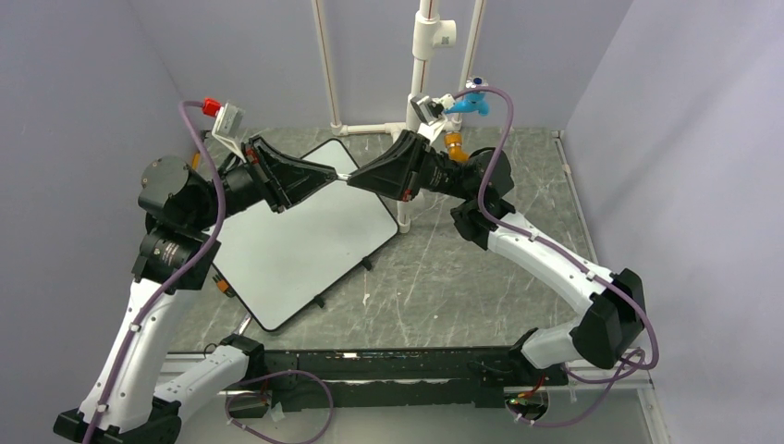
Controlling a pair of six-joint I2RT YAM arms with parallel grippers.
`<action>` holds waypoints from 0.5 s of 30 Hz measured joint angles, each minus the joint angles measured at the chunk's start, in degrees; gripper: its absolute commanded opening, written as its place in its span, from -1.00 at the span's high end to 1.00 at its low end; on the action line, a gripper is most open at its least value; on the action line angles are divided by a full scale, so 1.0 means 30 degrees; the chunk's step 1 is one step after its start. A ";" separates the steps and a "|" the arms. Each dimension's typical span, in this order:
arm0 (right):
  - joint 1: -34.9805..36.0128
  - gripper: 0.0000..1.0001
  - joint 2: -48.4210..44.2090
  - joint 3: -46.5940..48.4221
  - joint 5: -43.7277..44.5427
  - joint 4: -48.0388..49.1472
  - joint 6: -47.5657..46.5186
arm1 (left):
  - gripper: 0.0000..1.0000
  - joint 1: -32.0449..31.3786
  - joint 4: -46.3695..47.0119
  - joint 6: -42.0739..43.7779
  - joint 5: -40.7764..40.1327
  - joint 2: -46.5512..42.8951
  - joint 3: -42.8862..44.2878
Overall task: Write a sentence on the whiteboard
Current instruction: Open the pen cap from the whiteboard marker.
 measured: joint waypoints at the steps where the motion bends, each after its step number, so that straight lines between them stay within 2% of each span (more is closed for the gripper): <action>1: 0.0000 1.00 -0.0109 -0.0015 0.0029 -0.0197 -0.0182 | 1.00 0.0000 -0.0036 0.0051 -0.0015 -0.0051 0.0000; 4: 0.0051 1.00 -0.0459 -0.0204 0.0255 -0.0685 -0.0612 | 1.00 -0.0044 -0.0073 0.0102 -0.0022 -0.0270 -0.0131; 15: 0.0197 0.69 -0.0663 -0.0226 -0.0080 -0.1515 -0.1020 | 1.00 -0.0073 0.0954 -0.0415 -0.0095 -0.0736 -0.1399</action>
